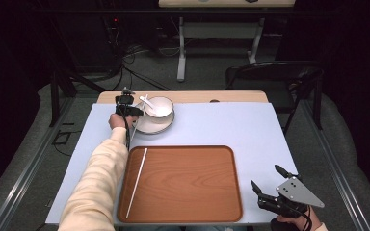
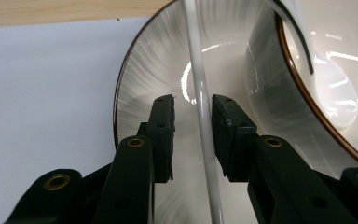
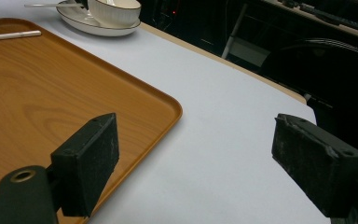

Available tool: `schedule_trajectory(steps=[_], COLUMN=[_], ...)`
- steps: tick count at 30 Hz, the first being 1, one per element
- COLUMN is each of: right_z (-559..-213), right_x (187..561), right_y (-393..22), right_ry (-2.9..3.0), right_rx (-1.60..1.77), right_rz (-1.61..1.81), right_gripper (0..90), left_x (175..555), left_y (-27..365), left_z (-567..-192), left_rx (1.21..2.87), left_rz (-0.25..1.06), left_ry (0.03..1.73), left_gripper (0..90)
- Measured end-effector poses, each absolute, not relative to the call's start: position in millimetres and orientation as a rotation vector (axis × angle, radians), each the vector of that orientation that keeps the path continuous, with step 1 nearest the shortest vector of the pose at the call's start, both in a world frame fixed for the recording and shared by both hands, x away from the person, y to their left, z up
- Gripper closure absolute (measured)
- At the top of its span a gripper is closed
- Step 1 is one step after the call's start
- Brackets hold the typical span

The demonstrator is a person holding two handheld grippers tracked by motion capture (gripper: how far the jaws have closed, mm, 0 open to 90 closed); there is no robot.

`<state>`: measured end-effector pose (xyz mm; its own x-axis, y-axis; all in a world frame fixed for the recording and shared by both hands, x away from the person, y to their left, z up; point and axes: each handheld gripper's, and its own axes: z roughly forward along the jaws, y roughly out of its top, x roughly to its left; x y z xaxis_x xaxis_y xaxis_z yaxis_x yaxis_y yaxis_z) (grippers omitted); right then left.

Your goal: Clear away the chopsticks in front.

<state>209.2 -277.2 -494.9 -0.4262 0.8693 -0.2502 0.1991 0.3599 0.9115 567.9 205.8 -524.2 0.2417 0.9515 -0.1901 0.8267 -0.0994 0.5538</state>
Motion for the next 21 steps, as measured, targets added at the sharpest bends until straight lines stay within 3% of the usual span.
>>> schedule_trajectory(steps=[5,10,21], right_z=[-495,-495,-495], right_x=[209,209,209], right_y=[-277,-277,-277], right_ry=[1.845,1.845,1.844], right_rx=[0.936,0.937,0.935], right_rz=[1.093,1.093,1.093], right_gripper=[14.3,14.3,14.3], left_x=[571,571,566], left_y=[203,202,212], left_z=[-525,-525,-513], left_rx=[1.977,1.992,1.944], left_rz=[0.293,0.294,0.303], left_ry=[1.623,1.635,1.64], left_gripper=[74.2,83.9,85.0])
